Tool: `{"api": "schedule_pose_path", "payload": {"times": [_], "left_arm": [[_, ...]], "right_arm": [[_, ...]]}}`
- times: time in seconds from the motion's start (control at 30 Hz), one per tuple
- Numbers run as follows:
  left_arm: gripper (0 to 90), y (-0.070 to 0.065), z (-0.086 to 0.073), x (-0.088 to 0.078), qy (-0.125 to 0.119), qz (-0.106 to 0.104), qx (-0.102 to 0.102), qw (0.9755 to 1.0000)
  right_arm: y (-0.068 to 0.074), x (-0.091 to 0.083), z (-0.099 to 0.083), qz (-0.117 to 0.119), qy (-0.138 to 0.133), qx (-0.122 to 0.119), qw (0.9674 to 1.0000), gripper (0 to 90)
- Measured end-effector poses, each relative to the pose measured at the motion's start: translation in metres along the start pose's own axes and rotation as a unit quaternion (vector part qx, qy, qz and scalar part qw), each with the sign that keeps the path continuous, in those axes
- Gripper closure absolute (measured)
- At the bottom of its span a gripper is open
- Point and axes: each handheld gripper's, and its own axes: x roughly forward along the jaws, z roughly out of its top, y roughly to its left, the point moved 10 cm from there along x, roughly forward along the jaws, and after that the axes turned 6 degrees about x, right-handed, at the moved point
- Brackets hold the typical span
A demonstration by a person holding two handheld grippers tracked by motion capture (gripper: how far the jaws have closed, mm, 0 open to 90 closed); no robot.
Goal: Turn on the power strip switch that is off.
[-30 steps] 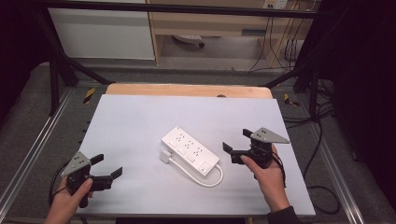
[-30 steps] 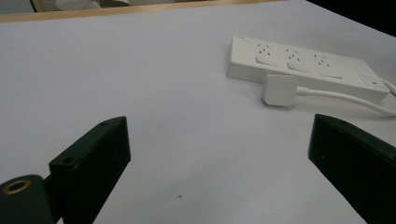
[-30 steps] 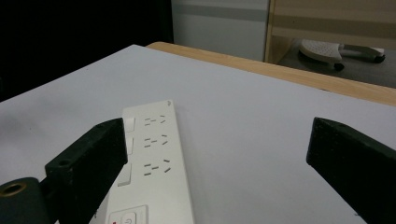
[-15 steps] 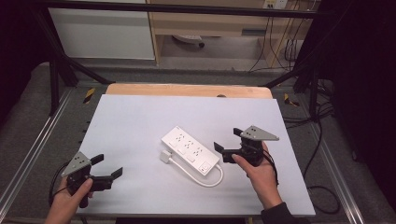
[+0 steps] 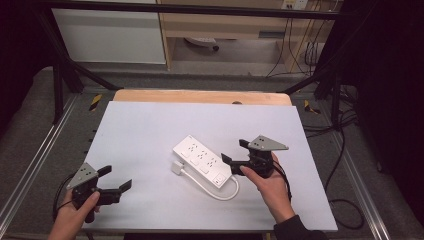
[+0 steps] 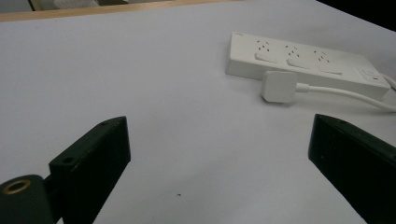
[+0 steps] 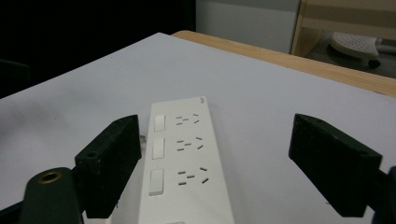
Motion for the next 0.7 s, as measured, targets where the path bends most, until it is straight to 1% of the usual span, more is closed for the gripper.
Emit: {"api": "schedule_pose_path", "payload": {"times": [0.07, 0.1, 0.23, 0.5, 0.7], "left_arm": [[5.7, 0.000, 0.000, 0.000, 0.000, 0.002, 0.001, 1.0000], [5.7, 0.000, 0.000, 0.000, 0.000, -0.001, 0.000, 1.0000], [5.7, 0.000, 0.000, 0.000, 0.001, -0.001, -0.001, 1.0000], [5.7, -0.001, -0.001, 0.001, 0.002, -0.002, 0.000, 1.0000], [5.7, -0.001, -0.001, 0.001, 0.004, -0.003, 0.002, 1.0000]], "right_arm": [[0.001, 0.002, -0.001, 0.001, 0.002, -0.001, 1.0000, 19.9], [0.002, 0.002, -0.001, 0.000, 0.002, 0.000, 1.0000, 20.4], [0.005, 0.006, -0.002, 0.006, 0.005, -0.002, 1.0000, 25.0], [0.010, 0.017, -0.008, 0.003, 0.019, -0.010, 0.9998, 37.2], [0.012, 0.023, -0.014, 0.000, 0.025, -0.006, 0.9997, 45.9]]}}
